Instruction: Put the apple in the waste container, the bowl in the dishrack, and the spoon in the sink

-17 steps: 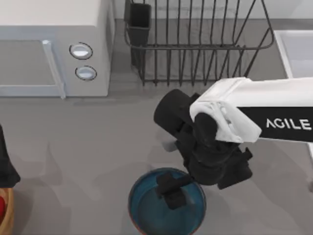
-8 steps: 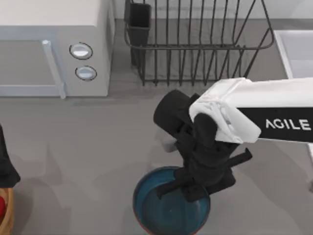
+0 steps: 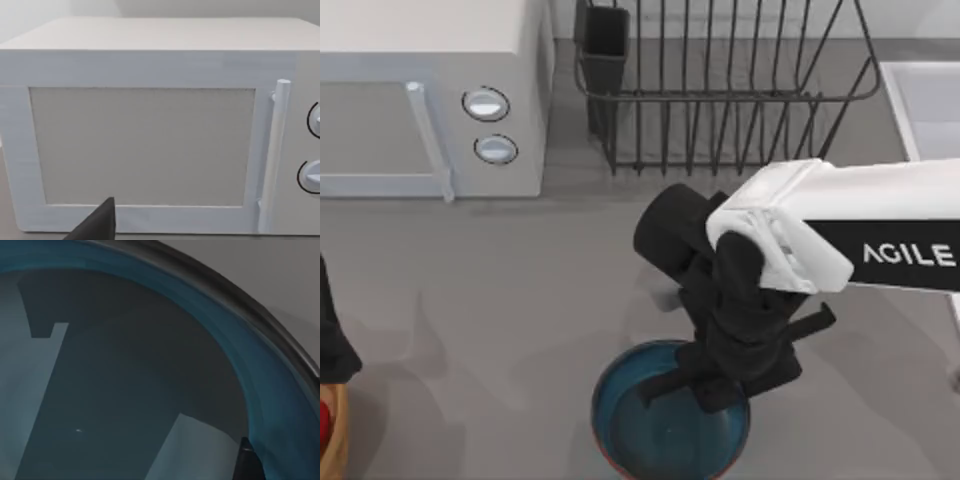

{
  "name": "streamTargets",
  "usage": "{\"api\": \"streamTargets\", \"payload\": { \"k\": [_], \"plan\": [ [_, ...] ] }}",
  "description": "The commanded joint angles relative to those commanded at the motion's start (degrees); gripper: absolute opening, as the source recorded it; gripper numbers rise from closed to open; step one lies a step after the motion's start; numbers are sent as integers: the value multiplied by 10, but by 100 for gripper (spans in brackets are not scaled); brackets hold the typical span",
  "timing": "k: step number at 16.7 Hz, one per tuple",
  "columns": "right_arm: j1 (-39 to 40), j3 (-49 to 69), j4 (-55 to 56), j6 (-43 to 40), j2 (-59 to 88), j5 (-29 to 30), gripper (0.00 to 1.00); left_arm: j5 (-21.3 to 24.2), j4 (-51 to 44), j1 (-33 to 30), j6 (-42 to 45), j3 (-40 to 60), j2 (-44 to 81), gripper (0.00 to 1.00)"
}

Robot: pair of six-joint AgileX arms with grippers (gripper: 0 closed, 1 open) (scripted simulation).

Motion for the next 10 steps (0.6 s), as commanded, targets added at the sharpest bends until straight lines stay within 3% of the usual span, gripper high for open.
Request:
{"api": "streamTargets", "payload": {
  "k": [4,10],
  "plan": [
    [1,16,-22,-3,-7,1,0,0,0,0,0,0,0,100],
    [-1,104,-145,-1,-39,0,0,0,0,0,0,0,0,100]
  ]
}}
